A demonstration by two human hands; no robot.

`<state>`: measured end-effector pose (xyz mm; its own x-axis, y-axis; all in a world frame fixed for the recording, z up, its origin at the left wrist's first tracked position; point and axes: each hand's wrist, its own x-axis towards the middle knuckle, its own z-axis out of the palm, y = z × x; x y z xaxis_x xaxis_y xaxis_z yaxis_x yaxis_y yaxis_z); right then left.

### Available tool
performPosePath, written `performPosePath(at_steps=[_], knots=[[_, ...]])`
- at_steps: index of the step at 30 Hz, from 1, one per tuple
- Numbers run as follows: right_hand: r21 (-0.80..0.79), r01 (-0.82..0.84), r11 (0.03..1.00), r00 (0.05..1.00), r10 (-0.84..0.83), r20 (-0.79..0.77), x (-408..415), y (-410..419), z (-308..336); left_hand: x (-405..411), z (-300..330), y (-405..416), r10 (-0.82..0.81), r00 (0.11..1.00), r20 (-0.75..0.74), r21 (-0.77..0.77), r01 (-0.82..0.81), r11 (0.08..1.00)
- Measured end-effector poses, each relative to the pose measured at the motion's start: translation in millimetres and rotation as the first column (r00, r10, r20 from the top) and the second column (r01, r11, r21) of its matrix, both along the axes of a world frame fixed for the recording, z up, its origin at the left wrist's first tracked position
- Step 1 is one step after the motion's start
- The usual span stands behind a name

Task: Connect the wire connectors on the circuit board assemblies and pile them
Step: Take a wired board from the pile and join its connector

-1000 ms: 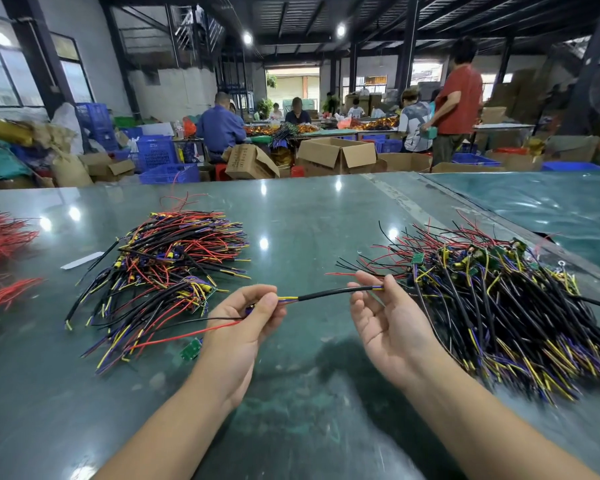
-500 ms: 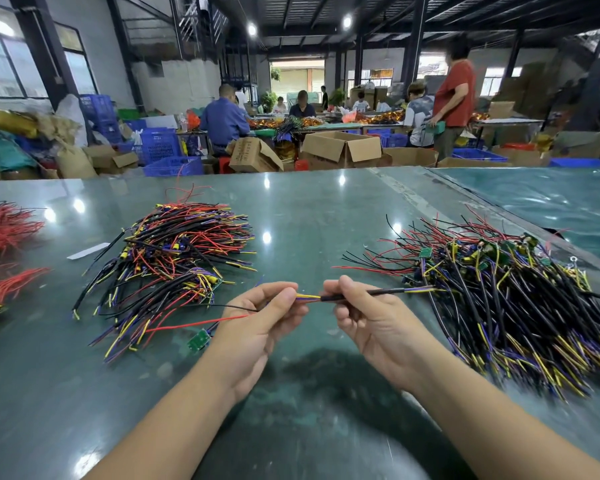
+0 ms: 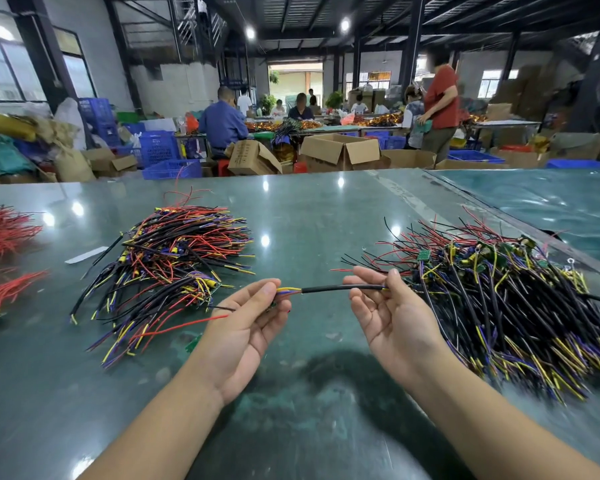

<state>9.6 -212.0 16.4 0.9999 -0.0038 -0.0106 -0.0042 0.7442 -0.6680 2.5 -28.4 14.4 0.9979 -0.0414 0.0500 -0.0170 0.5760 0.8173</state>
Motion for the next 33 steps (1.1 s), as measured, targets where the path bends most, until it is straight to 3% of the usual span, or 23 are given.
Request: performPosePath(at_steps=[9, 15, 18, 24, 33], knots=[[0.053, 0.131, 0.990, 0.991, -0.129, -0.028, 7.1, -12.7, 3.4, 4.6, 2.5, 9.6, -0.086, 0.993, -0.075, 0.086, 0.092, 0.992], [0.085, 0.179, 0.980, 0.983, -0.174, -0.056, 9.8, -28.6, 8.0, 10.9, 1.8, 18.3, 0.019, 0.998, -0.061, 0.175, -0.008, 0.985], [0.051, 0.182, 0.982, 0.982, -0.180, -0.053, 9.4, -28.3, 6.3, 9.8, 1.3, 20.2, 0.069, 0.998, -0.011, 0.210, -0.065, 0.976], [-0.060, 0.177, 0.982, 0.983, -0.180, -0.039, 7.9, -25.6, 2.1, 5.0, -0.7, 19.4, -0.003, 0.992, 0.128, 0.212, -0.024, 0.977], [-0.147, 0.310, 0.939, 0.951, -0.305, 0.056, 2.9, -12.6, 3.2, 11.3, 1.0, 19.7, 0.203, 0.976, 0.079, 0.185, -0.214, 0.959]])
